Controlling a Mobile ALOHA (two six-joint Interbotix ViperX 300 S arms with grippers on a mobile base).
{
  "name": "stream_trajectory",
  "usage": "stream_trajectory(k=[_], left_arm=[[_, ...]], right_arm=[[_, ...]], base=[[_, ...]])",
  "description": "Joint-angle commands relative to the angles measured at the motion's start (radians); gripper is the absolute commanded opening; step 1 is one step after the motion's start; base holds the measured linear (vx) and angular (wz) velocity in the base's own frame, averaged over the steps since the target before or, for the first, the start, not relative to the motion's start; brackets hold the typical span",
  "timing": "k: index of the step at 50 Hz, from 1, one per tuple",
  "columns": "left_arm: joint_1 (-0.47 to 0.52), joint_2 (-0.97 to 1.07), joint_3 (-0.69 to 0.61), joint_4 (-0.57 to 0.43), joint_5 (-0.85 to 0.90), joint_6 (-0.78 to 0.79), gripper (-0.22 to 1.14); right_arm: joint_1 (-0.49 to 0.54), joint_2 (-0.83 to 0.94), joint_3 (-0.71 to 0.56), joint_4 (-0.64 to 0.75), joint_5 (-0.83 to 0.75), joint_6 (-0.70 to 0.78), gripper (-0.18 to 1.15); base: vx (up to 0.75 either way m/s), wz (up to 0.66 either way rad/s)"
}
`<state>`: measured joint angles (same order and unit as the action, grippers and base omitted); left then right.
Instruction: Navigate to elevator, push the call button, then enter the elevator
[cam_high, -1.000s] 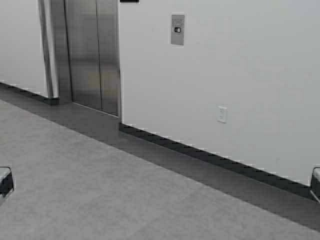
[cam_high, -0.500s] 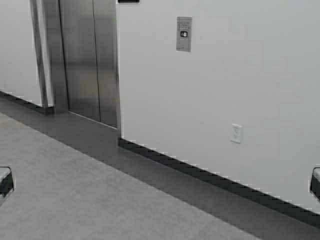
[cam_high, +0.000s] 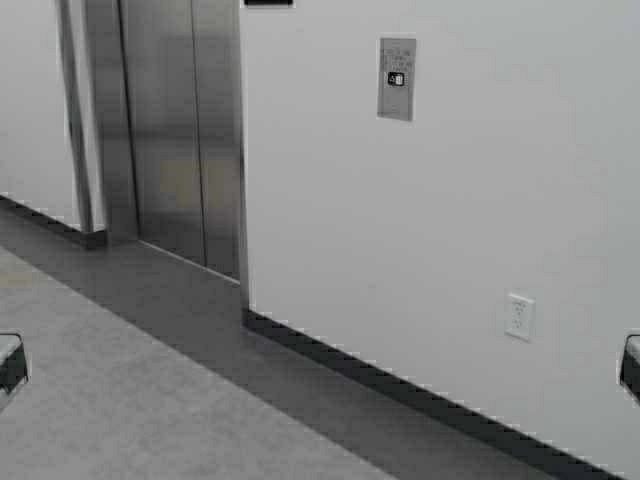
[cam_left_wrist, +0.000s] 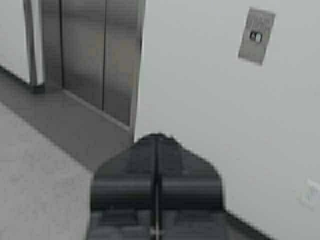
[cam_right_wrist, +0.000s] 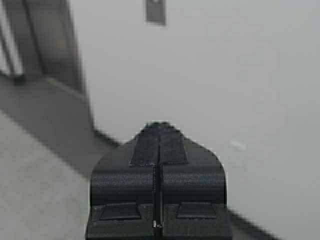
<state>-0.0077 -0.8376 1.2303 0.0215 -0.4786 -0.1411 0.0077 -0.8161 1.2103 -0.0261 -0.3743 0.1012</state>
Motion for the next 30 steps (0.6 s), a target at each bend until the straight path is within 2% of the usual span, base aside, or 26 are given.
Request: stream_trajectory(k=[1,14,30], left_arm=[[0.0,-0.018,-0.005,0.0,-0.008,0.006,0.02],[0.0,-0.006,-0.006,-0.002,-0.008,-0.003,0.02],[0.0,0.055,-0.028,-0.002,-0.006,0.002,0.02]], right_arm=[[0.0,0.008,-0.026,0.0,-0.002,0.002,0.05],[0.002,0.025,-0.037,0.0,-0.002,0.003,0.05],[0.002,0.031,-0.04,-0.005,-0.002,0.0,0.05]], base=[[0.68,-0.08],[0.63,-0.04],[0.5,0.1]])
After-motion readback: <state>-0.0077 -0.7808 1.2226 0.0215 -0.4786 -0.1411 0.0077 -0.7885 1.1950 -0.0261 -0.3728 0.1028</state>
